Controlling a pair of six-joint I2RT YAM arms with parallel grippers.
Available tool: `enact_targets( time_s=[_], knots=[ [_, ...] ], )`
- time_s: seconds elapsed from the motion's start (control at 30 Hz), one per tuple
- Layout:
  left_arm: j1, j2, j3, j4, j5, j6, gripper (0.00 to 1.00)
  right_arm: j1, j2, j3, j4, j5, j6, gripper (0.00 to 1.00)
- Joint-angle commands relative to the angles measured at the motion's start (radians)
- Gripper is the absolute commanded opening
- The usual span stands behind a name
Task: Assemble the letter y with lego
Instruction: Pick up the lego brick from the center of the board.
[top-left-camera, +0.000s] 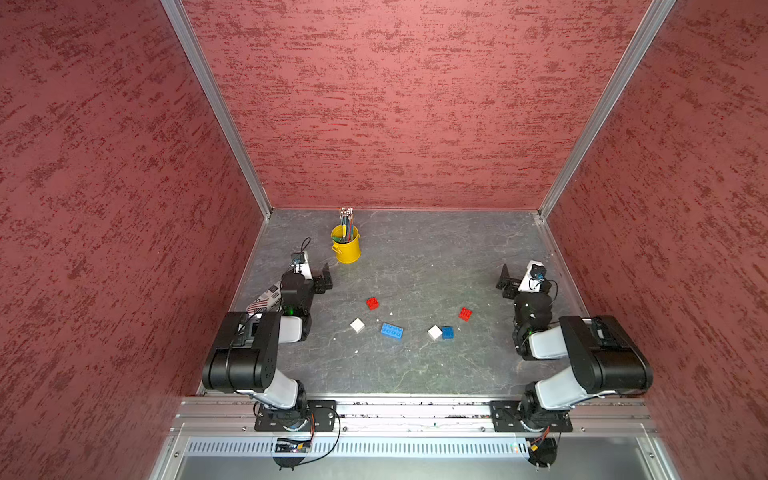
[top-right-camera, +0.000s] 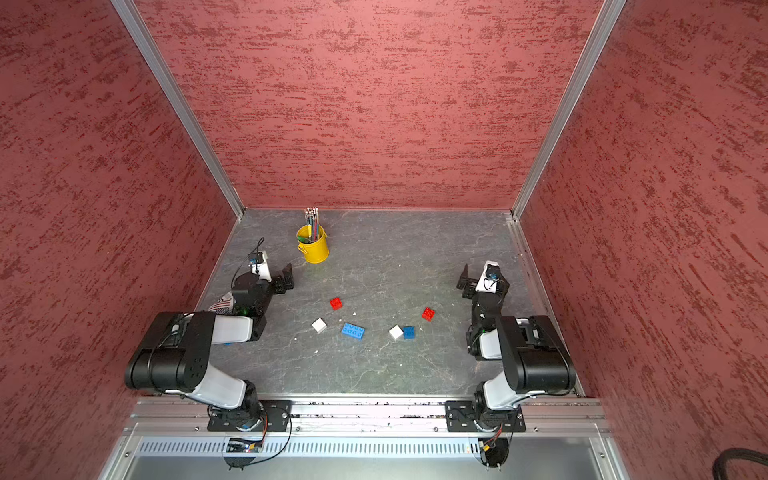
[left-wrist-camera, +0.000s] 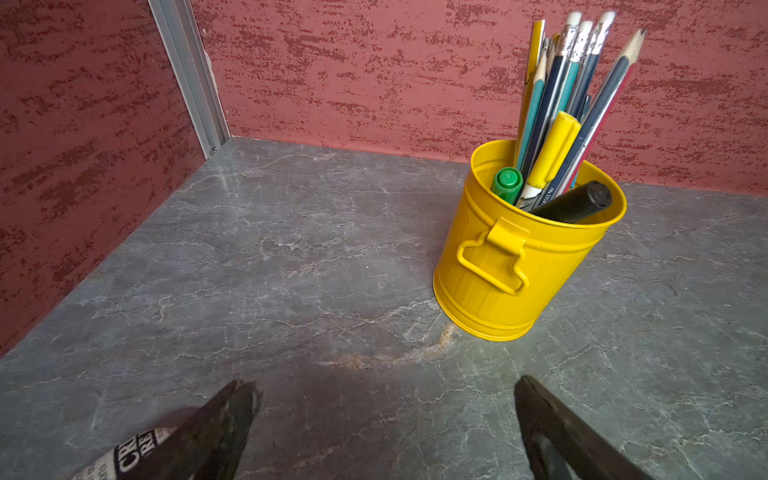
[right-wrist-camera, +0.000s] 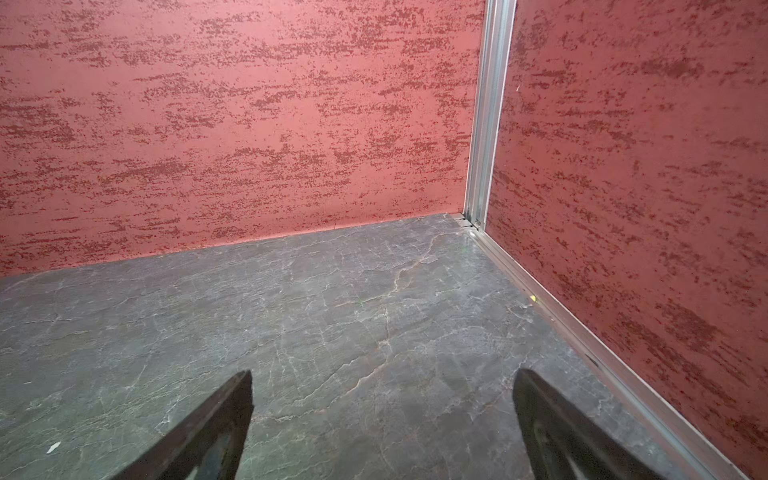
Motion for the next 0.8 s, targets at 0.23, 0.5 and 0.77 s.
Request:
enact_targets(
  time_s=[0.23, 0.5, 0.77],
  knots=[
    [0.004, -0.002, 0.001, 0.017, 0.007, 0.009, 1.0, -0.008, -0.002, 0.007, 0.023, -0.006, 0.01, 1.0],
    [0.005, -0.002, 0.002, 0.016, 0.007, 0.009, 1.0, -0.007, -0.002, 0.005, 0.024, -0.006, 0.01, 1.0],
    [0.016, -0.004, 0.001, 0.014, 0.033, 0.003, 1.0, -0.008, -0.002, 0.005, 0.024, -0.006, 0.01, 1.0]
  ],
)
